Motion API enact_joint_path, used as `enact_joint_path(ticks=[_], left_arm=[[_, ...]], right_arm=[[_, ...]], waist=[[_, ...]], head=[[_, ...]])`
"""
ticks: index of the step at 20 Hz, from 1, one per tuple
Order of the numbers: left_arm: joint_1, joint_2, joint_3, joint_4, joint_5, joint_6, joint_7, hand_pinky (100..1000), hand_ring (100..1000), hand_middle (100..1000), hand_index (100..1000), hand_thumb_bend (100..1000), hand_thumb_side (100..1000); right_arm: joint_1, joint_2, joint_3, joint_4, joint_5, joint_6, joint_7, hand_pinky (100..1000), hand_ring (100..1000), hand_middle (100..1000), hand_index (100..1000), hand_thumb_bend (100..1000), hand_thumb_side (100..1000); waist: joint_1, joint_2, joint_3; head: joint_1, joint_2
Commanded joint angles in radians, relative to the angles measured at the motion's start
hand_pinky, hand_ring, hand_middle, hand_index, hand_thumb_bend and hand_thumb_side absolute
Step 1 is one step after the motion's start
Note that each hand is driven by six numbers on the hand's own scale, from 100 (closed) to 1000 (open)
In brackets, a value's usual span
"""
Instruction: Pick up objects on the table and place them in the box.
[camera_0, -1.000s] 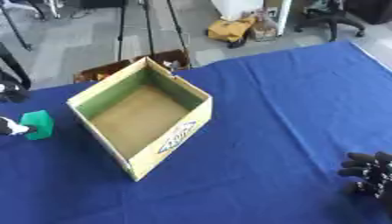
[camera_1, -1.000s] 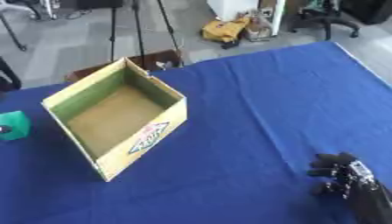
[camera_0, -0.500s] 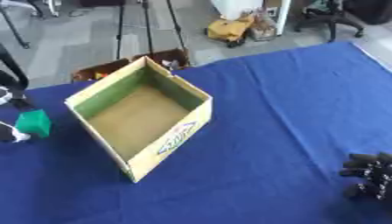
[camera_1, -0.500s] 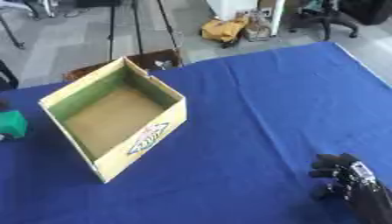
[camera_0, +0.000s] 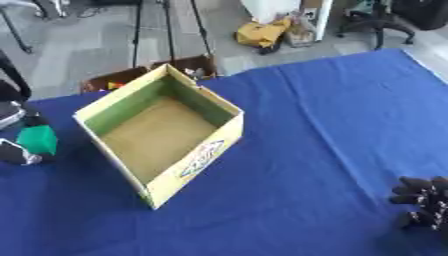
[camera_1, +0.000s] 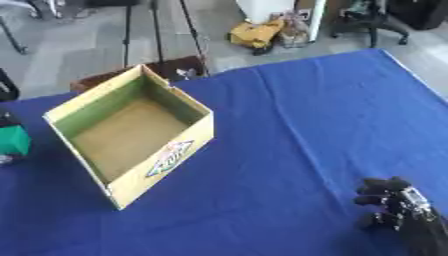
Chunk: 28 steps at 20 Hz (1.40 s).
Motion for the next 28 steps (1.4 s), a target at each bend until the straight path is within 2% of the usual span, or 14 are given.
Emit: enact_joint_path(ticks=[1,6,9,12,16,20,25,28], left_arm=[[-0.016,0.012,0.016,-0.011,-0.055,-0.016,0.002,639,559,502,657,526,150],[-0.023,0.0,0.034,-0.024,-0.132,-0.04,0.004,494,416,362,532,423,121],[-0.03,-0.006,0.042,-0.039,-0.175,-0.061,0.005,405,327,271,454,388,106],[-0.037,-0.008,0.043,-0.074,-0.183,-0.085,-0.002,356,279,226,416,374,100],[-0.054,-0.009,0.029,-0.154,-0.148,-0.109,-0.017,328,254,208,399,369,100],[-0.092,-0.048,-0.001,-0.239,-0.089,-0.127,-0.037,325,252,206,396,323,100],[-0.175,-0.162,-0.048,-0.274,-0.031,-0.131,-0.086,325,253,208,396,295,100],[-0.211,-0.246,-0.074,-0.252,-0.07,-0.129,-0.109,344,266,221,408,303,100]], right_arm=[[0.011,0.001,0.007,0.024,0.016,0.009,-0.002,596,716,675,810,100,973],[0.015,0.0,0.006,0.028,0.014,0.01,-0.003,596,716,675,810,100,972],[0.018,-0.002,0.005,0.03,0.011,0.01,-0.002,595,717,675,810,100,969],[0.024,-0.007,0.003,0.031,0.008,0.011,-0.003,595,717,675,810,100,967],[0.029,-0.011,0.002,0.033,0.003,0.012,-0.002,596,717,676,811,100,965],[0.033,-0.015,0.003,0.034,-0.002,0.014,0.0,596,717,676,811,100,964],[0.032,-0.015,0.009,0.035,-0.007,0.016,0.008,596,718,676,811,100,961],[0.029,-0.013,0.013,0.035,-0.01,0.017,0.012,596,718,676,811,100,962]], waist=[[-0.002,-0.012,0.004],[-0.004,-0.027,0.01],[-0.007,-0.043,0.016],[-0.009,-0.062,0.022],[-0.01,-0.085,0.029],[-0.008,-0.106,0.031],[-0.014,-0.124,0.019],[-0.016,-0.126,0.006]], head=[[0.026,-0.005],[0.053,0.0],[0.056,0.001],[0.054,0.002],[0.052,0.007],[0.051,0.011],[0.062,0.012],[0.074,0.01]])
